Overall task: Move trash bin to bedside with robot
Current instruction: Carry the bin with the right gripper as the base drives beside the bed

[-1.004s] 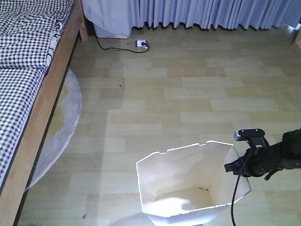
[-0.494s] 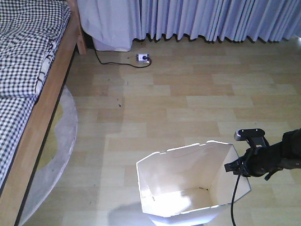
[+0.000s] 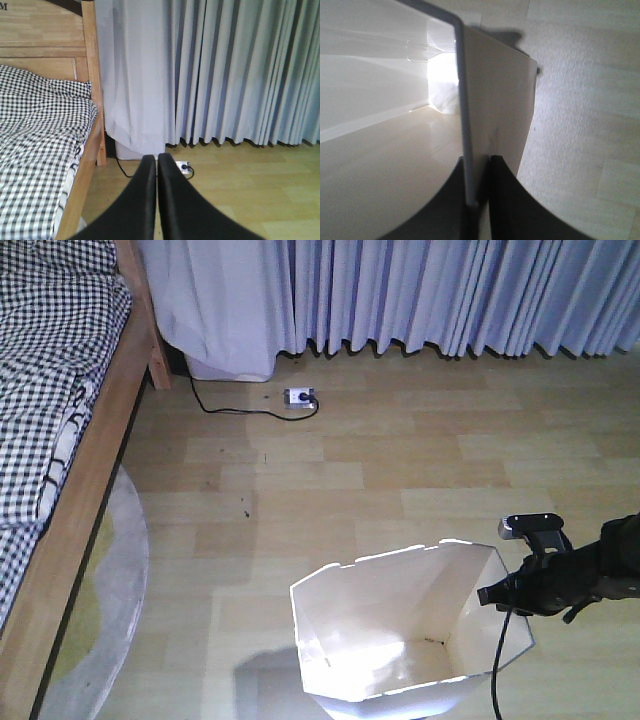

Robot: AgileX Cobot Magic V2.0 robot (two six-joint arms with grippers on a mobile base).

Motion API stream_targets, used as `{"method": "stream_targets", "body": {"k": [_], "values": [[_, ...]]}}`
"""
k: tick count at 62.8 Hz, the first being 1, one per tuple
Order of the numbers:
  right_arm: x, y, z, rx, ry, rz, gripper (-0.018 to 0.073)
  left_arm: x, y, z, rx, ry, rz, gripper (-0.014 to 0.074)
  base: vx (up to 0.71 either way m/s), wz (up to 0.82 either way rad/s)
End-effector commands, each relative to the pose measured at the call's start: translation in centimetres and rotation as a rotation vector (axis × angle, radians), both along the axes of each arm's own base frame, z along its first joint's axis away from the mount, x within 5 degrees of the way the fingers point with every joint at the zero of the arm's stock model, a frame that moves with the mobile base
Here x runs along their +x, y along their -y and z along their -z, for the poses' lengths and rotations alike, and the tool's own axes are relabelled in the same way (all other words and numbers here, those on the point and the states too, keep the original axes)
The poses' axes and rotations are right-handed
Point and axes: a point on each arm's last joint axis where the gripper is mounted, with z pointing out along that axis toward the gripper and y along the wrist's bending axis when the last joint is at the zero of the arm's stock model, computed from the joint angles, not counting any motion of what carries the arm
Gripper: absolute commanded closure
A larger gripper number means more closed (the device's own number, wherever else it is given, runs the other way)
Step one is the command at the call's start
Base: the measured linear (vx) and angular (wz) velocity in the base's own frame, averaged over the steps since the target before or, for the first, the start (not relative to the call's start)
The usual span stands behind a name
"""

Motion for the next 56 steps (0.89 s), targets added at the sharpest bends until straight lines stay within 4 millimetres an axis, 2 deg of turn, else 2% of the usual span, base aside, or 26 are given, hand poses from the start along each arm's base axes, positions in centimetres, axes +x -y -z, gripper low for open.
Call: {"method": "stream_targets", "body": {"k": [1, 56], "values": [[1.63, -0.87, -2.4, 0.143, 0.125, 0.036, 0.0566, 0.06, 0.03, 0.17, -0.014, 0.06, 0.004, 0.0602, 0.4, 0.03], [1.63, -0.87, -2.4, 0.143, 0.125, 0.036, 0.0566, 0.06, 0.03, 0.17, -0.014, 0.06, 0.004, 0.0602, 0.37, 0.02]]}}
